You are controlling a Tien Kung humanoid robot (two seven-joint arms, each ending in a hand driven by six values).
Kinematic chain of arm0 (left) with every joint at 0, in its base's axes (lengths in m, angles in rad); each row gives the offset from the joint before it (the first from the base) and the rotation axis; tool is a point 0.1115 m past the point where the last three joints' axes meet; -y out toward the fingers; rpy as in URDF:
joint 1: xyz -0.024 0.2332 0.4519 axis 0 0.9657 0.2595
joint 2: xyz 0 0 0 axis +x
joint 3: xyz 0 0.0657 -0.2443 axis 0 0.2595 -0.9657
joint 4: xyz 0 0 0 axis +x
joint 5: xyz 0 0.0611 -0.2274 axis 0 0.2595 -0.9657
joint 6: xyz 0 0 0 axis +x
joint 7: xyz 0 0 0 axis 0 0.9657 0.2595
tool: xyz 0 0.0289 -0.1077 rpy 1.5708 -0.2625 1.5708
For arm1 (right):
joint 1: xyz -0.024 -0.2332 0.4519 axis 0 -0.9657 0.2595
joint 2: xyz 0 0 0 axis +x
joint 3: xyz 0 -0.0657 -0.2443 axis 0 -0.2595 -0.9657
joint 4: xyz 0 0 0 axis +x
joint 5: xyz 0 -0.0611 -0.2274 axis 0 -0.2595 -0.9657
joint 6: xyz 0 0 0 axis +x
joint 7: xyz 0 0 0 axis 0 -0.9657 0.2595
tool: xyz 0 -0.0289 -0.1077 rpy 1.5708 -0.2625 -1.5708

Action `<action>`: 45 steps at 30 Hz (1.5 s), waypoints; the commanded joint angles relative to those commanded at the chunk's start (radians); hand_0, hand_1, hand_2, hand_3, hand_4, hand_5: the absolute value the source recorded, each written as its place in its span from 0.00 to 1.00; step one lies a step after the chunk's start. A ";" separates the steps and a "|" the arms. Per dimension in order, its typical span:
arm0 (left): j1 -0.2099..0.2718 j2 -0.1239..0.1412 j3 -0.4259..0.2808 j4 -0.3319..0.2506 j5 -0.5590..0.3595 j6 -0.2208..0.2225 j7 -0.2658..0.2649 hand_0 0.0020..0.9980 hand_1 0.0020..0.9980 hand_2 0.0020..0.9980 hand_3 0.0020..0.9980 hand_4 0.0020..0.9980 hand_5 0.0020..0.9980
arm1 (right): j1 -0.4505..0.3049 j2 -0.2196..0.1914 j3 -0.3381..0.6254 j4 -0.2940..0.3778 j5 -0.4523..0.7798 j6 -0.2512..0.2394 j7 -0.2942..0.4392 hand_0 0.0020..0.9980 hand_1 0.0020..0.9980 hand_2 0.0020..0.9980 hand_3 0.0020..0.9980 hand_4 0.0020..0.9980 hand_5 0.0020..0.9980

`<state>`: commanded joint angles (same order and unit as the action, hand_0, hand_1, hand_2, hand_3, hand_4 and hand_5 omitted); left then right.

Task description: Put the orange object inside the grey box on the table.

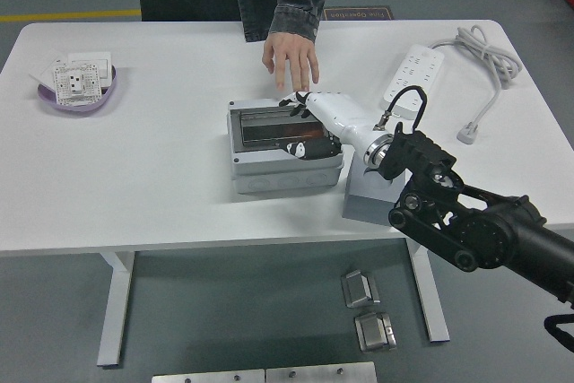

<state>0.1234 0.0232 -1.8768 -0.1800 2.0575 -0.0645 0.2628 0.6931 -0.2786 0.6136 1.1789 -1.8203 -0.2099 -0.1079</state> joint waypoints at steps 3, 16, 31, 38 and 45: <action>0.005 0.001 -0.024 0.000 0.021 0.000 -0.001 0.63 0.54 0.53 0.58 0.38 0.09 | -0.051 -0.034 0.084 0.060 -0.057 0.009 -0.017 0.69 0.64 0.68 0.81 0.78 0.39; 0.025 -0.005 -0.071 0.000 0.054 0.004 -0.005 0.63 0.54 0.53 0.58 0.38 0.09 | -0.376 -0.015 0.571 0.244 0.134 -0.208 0.233 0.70 0.65 0.68 0.81 0.79 0.39; 0.011 0.013 -0.048 0.000 0.020 0.008 -0.012 0.63 0.54 0.53 0.58 0.39 0.09 | -0.593 0.045 0.866 0.192 0.579 -0.222 0.562 0.71 0.67 0.70 0.79 0.85 0.45; 0.001 0.035 -0.031 0.000 0.003 0.010 -0.014 0.63 0.54 0.53 0.58 0.39 0.09 | -0.605 0.048 0.891 0.197 0.593 -0.195 0.523 0.72 0.68 0.71 0.79 0.85 0.44; 0.003 0.047 -0.016 0.000 -0.012 0.011 -0.014 0.63 0.54 0.53 0.58 0.39 0.09 | -0.617 0.054 0.915 0.209 0.460 -0.150 0.416 0.72 0.68 0.71 0.79 0.87 0.44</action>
<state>0.1266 0.0705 -1.8933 -0.1800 2.0460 -0.0533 0.2485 0.0762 -0.2247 1.5282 1.3876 -1.3605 -0.3598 0.3085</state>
